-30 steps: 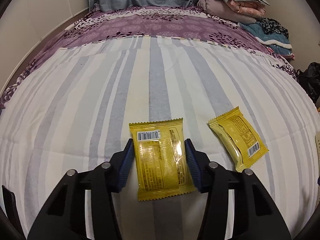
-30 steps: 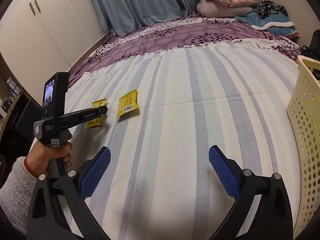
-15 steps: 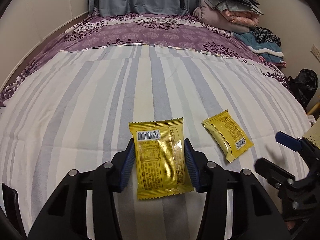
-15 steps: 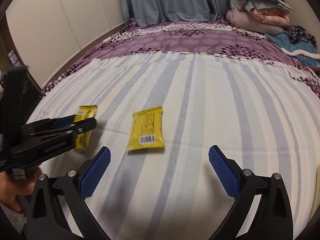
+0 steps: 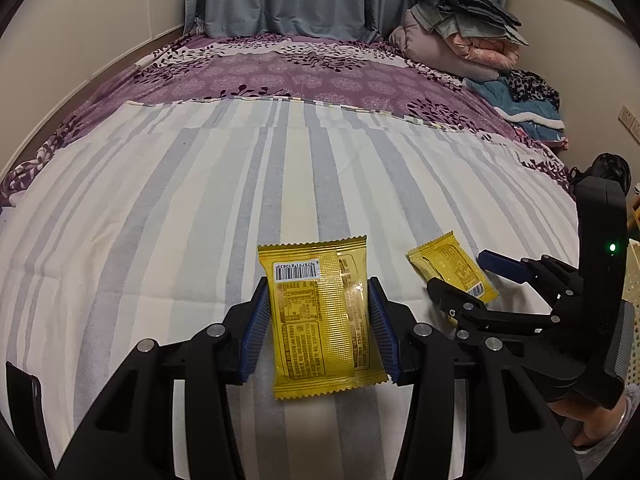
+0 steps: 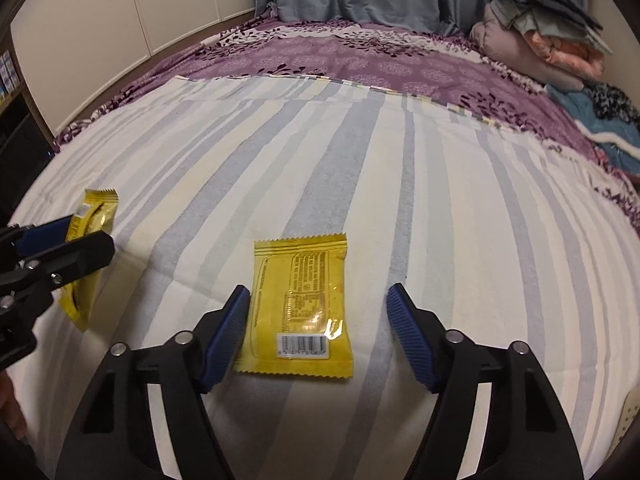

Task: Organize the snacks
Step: 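Hold the yellow packet in the left tool while the right tool grasps the other yellow packet, then carry both yellow packets over the beige basket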

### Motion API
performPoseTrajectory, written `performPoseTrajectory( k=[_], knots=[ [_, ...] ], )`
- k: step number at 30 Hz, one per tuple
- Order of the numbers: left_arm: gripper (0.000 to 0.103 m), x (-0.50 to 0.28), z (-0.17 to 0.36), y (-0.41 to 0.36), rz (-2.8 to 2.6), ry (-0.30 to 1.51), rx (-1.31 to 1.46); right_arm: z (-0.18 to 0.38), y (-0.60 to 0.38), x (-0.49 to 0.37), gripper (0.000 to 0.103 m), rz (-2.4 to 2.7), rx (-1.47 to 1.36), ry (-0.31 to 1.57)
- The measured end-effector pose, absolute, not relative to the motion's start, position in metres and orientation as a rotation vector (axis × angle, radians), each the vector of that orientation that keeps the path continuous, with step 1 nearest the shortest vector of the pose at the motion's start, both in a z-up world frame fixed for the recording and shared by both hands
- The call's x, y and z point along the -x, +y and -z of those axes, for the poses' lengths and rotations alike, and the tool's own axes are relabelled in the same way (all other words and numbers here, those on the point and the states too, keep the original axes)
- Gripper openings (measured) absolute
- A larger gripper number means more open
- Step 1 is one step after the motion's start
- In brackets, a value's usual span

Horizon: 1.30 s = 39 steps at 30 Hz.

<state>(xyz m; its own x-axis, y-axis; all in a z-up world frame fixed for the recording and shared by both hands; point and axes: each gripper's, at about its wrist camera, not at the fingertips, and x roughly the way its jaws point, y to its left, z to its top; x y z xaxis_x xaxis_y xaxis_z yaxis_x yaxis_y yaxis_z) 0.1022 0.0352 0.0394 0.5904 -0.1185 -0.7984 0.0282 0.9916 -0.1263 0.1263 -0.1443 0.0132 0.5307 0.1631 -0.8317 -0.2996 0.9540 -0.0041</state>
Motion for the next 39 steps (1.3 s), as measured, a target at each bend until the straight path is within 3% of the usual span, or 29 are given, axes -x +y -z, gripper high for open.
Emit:
performPoseTrajectory(
  k=[4,39],
  knots=[
    [0.049,-0.101,-0.04,0.036,0.084,0.935,0.109,-0.016,-0.146,-0.122,0.048,-0.271,0.163,0.966],
    [0.049,-0.058,-0.1,-0.002,0.156,0.817,0.053,-0.117,-0.235,-0.023,0.047,-0.2,-0.092,0.755]
  ],
)
